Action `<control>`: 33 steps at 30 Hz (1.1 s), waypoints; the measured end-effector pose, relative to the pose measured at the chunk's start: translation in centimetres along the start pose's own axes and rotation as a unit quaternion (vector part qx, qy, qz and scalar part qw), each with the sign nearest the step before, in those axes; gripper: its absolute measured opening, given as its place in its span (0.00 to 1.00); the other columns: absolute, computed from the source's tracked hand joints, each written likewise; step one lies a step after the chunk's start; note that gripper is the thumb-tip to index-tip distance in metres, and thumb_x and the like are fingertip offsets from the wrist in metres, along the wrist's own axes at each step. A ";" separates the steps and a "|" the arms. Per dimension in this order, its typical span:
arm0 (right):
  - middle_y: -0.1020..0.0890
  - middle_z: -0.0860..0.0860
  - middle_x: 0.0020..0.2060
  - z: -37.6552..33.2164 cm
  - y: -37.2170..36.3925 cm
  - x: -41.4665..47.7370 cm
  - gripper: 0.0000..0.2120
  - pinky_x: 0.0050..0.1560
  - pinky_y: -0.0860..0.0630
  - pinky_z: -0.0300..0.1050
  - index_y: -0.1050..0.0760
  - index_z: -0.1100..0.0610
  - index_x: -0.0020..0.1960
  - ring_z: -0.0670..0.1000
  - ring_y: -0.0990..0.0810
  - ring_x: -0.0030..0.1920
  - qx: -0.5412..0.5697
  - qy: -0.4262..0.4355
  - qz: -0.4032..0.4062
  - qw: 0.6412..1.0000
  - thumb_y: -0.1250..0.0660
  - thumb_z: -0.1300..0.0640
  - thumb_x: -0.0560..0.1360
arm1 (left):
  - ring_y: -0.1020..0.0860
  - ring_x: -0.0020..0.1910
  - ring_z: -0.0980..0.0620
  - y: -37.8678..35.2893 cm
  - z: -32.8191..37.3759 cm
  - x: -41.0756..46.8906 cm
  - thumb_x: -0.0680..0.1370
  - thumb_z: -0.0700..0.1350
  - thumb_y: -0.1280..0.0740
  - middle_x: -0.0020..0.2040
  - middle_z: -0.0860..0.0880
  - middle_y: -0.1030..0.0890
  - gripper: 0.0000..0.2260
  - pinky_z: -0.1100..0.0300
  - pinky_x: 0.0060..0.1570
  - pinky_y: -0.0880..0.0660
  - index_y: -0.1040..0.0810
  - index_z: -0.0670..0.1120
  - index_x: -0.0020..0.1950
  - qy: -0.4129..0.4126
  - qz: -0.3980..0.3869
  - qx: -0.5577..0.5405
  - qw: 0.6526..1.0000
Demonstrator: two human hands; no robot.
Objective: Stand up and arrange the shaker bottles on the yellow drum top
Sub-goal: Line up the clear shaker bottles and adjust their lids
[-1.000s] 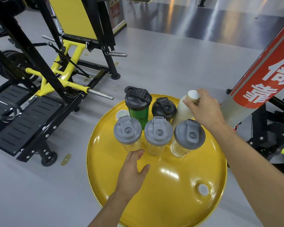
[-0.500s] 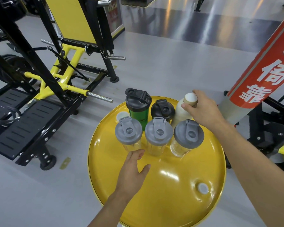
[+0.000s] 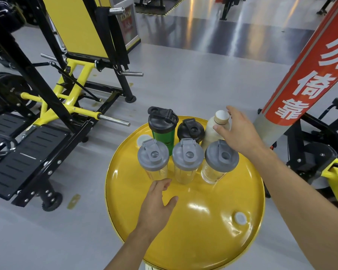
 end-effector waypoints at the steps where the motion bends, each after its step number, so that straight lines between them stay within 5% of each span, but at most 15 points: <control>1: 0.30 0.57 0.73 -0.1 0.1 -0.2 0.35 0.69 0.34 0.55 0.40 0.56 0.78 0.60 0.32 0.72 0.002 0.001 0.005 1.000 0.29 0.47 0.77 | 0.29 0.63 0.67 0.0 -0.1 -0.1 0.78 0.48 0.28 0.61 0.64 0.28 0.21 0.62 0.62 0.26 0.29 0.55 0.70 -0.001 -0.002 0.000 1.000; 19: 0.23 0.53 0.63 -2.8 0.9 -6.3 0.23 0.59 0.29 0.47 0.29 0.53 0.70 0.54 0.26 0.63 -0.037 0.055 0.071 0.995 0.30 0.52 0.77 | 0.27 0.63 0.63 1.9 0.7 -0.9 0.79 0.49 0.28 0.60 0.62 0.27 0.19 0.62 0.61 0.27 0.27 0.56 0.68 -0.063 -0.030 -0.004 0.998; 28: 0.24 0.51 0.64 -3.4 -0.1 -10.7 0.22 0.60 0.33 0.41 0.28 0.54 0.69 0.51 0.27 0.64 -0.036 0.082 0.059 0.994 0.31 0.50 0.77 | 0.26 0.60 0.61 4.9 -0.6 -2.2 0.78 0.49 0.27 0.59 0.60 0.25 0.18 0.57 0.60 0.24 0.25 0.54 0.66 -0.035 0.024 -0.009 0.999; 33: 0.21 0.50 0.56 -4.4 -0.5 -12.8 0.17 0.54 0.33 0.41 0.24 0.55 0.64 0.51 0.26 0.58 -0.022 0.107 0.057 0.992 0.29 0.53 0.76 | 0.25 0.60 0.59 6.6 0.2 -2.7 0.78 0.51 0.27 0.60 0.57 0.26 0.19 0.54 0.59 0.23 0.26 0.54 0.67 -0.023 0.074 0.005 0.997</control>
Point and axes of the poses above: each hand's wrist, its own x-axis towards the middle knuckle, its own y-axis out of the back of the hand, z = x × y, the point moved 7 cm from there along x, towards the middle knuckle
